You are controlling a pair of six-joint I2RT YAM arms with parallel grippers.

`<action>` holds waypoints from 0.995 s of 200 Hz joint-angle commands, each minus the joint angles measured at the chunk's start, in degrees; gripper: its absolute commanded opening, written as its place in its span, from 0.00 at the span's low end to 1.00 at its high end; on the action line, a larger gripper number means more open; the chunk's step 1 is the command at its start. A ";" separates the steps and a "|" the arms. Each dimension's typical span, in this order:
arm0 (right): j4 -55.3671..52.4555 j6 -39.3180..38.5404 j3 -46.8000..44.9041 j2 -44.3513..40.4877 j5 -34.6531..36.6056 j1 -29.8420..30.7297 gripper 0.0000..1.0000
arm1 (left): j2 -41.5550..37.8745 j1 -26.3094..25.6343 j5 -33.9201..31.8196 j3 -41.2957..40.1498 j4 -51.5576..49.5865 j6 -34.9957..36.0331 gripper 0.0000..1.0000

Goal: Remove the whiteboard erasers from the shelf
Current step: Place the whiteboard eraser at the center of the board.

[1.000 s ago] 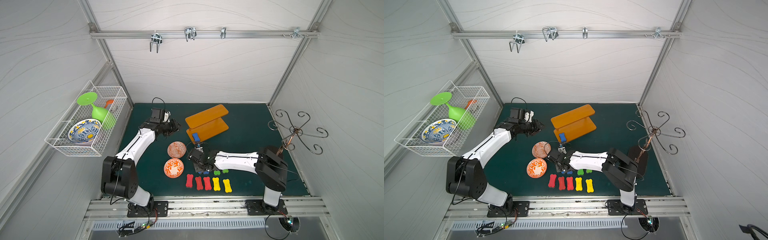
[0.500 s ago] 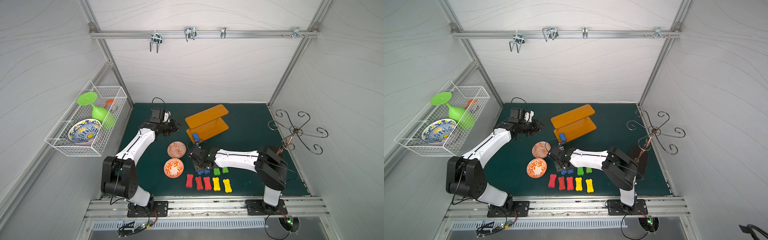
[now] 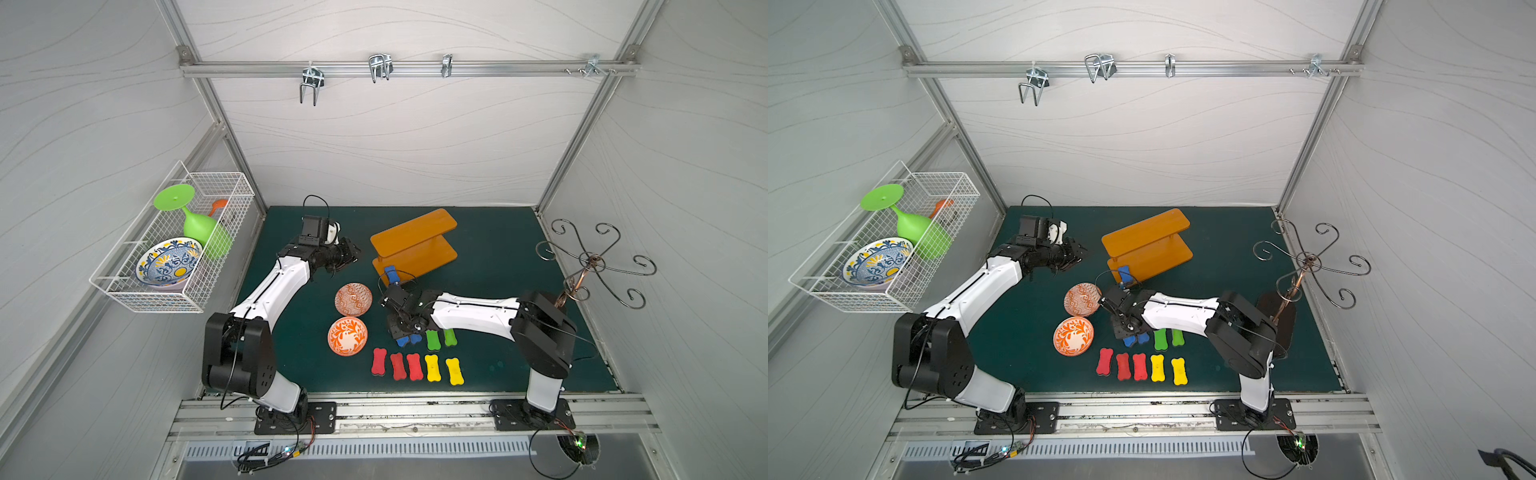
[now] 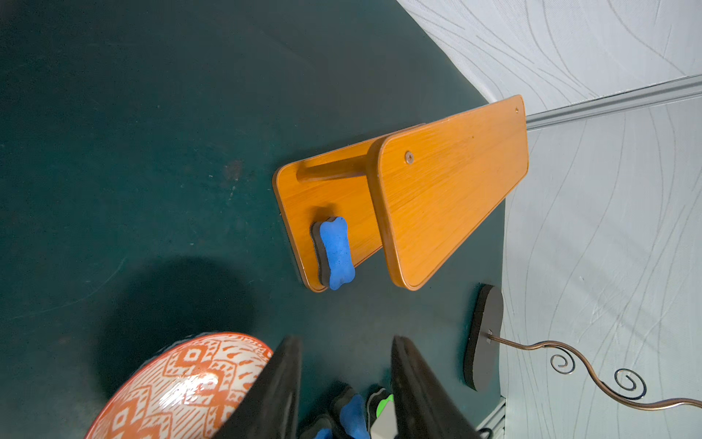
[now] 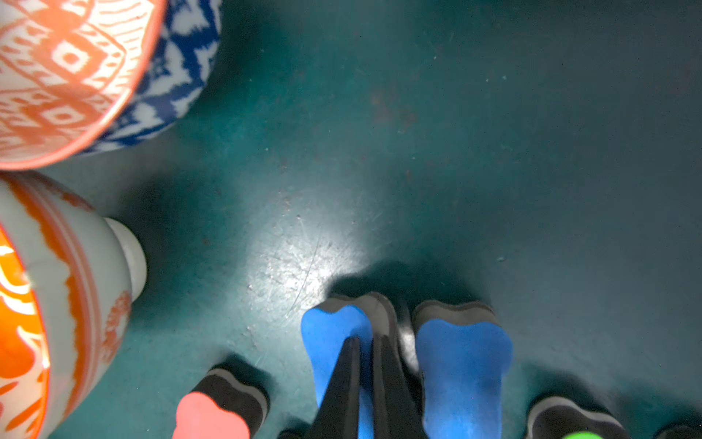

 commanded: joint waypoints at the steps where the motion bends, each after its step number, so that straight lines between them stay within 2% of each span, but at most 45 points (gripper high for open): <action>1: 0.88 2.41 -1.88 -0.17 -3.48 -1.03 0.00 | -0.36 0.38 0.66 0.17 1.90 0.50 0.43; 43: 4.12 6.58 -3.51 -1.62 -6.20 -2.45 0.00 | -0.45 0.43 0.63 0.04 1.91 0.54 0.43; 114: 6.67 11.47 -5.24 -3.02 -2.24 -0.48 0.00 | -0.53 0.39 0.74 0.04 1.92 0.54 0.43; 170: 5.81 13.06 -8.14 -4.00 -2.53 -0.34 0.00 | -0.31 0.41 0.92 0.00 2.12 0.44 0.43; 183: 5.93 12.49 -8.41 -4.41 -3.38 -0.32 0.12 | -0.28 0.43 0.98 0.05 2.17 0.45 0.43; 199: 5.52 11.43 -8.25 -5.54 -3.63 -0.29 0.21 | -0.27 0.41 0.92 0.04 2.23 0.45 0.43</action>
